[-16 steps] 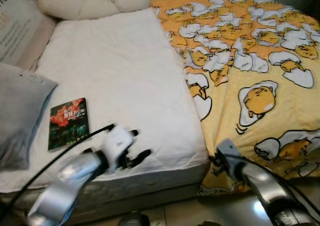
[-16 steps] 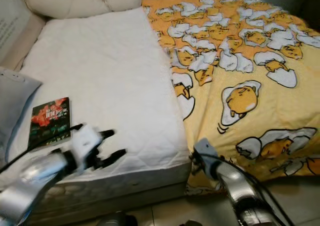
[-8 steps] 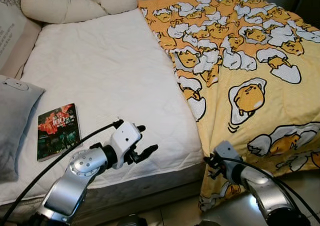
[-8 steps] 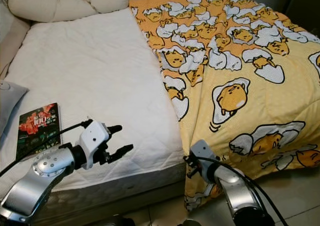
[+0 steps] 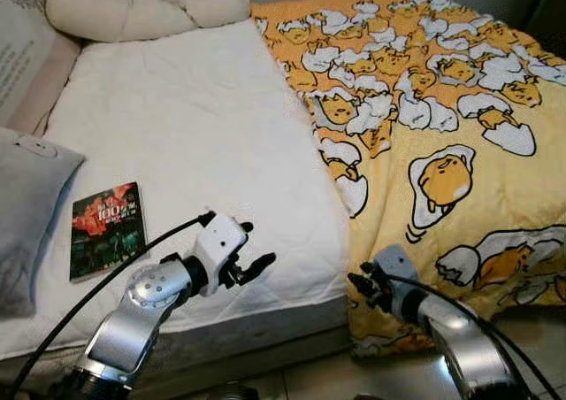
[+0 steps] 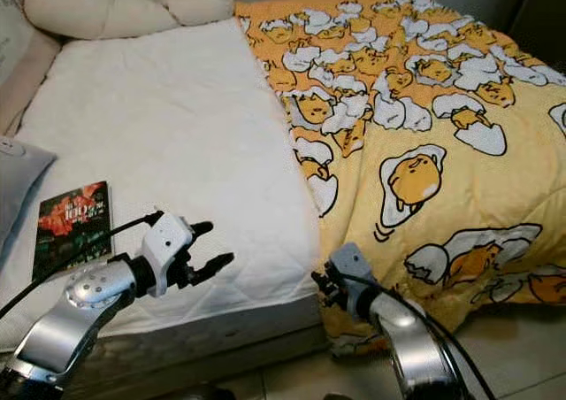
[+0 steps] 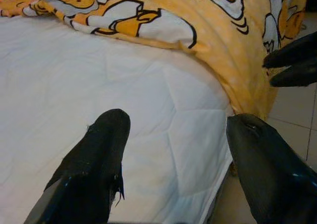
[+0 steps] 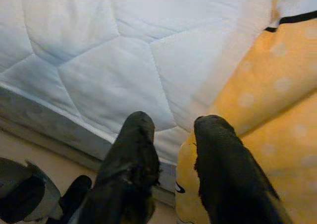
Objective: Clean up the room
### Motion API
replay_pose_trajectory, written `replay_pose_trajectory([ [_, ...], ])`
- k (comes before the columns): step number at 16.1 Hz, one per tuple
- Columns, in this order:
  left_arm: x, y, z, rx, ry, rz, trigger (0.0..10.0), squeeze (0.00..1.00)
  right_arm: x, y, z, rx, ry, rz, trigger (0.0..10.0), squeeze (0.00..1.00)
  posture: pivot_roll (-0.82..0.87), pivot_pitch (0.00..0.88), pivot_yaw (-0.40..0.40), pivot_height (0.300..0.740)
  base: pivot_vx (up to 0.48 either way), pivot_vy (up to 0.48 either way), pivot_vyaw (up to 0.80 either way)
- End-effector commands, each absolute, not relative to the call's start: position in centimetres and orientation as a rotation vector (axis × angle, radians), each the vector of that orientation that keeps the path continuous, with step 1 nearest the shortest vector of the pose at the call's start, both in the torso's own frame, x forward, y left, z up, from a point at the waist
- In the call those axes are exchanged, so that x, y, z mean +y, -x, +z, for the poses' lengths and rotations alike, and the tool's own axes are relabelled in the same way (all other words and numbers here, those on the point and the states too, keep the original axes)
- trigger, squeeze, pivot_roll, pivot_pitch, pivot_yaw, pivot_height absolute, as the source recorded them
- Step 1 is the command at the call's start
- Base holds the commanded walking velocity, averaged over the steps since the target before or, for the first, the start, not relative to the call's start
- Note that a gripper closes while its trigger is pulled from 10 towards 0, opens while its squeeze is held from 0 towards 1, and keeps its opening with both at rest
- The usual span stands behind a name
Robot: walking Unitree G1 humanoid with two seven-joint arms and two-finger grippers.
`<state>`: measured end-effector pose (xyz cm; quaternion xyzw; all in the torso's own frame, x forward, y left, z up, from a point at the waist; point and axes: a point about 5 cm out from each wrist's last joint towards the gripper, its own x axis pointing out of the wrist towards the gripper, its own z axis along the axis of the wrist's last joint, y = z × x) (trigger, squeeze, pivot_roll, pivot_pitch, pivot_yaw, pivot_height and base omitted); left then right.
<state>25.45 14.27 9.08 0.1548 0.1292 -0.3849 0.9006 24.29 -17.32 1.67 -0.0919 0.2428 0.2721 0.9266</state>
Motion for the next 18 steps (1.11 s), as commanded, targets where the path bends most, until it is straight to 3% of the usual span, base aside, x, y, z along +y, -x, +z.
replay_pose_trajectory([
  [1, 14.9, -25.7, 9.2, 0.263, -0.303, -0.77, 10.0, 0.0, -17.4, -24.9, 3.0, 0.429, 0.153, 0.487, 10.0, 1.0, -0.07, 0.0, 0.084, 0.74, 0.0, 0.0, 0.0],
  [5, 15.2, -26.4, 8.9, 0.253, -0.22, -0.63, 10.0, 0.0, -18.8, -26.1, 5.4, 0.29, 0.084, 0.064, 10.0, 1.0, -0.09, 0.0, 0.093, 0.74, 0.0, 0.0, 0.0],
  [10, 15.8, -27.6, 9.1, 0.223, -0.162, -0.446, 10.0, 0.0, -17.3, -26.5, 8.3, 0.106, 0.061, -0.036, 10.0, 1.0, -0.09, 0.0, 0.073, 0.74, 0.0, -0.384, 0.0],
  [14, 16.0, -28.4, 9.6, 0.204, -0.158, -0.376, 10.0, 0.0, -17.9, -27.5, 7.8, 0.224, 0.108, -0.109, 10.0, 1.0, -0.06, 0.0, 0.044, 0.74, 0.0, -0.48, 0.0],
  [18, 16.4, -28.7, 9.9, 0.194, -0.16, -0.335, 10.0, 0.0, -17.3, -28.2, 8.4, 0.171, 0.077, -0.093, 10.0, 1.0, -0.03, 0.0, 0.037, 0.74, 0.0, -0.48, 0.0],
])
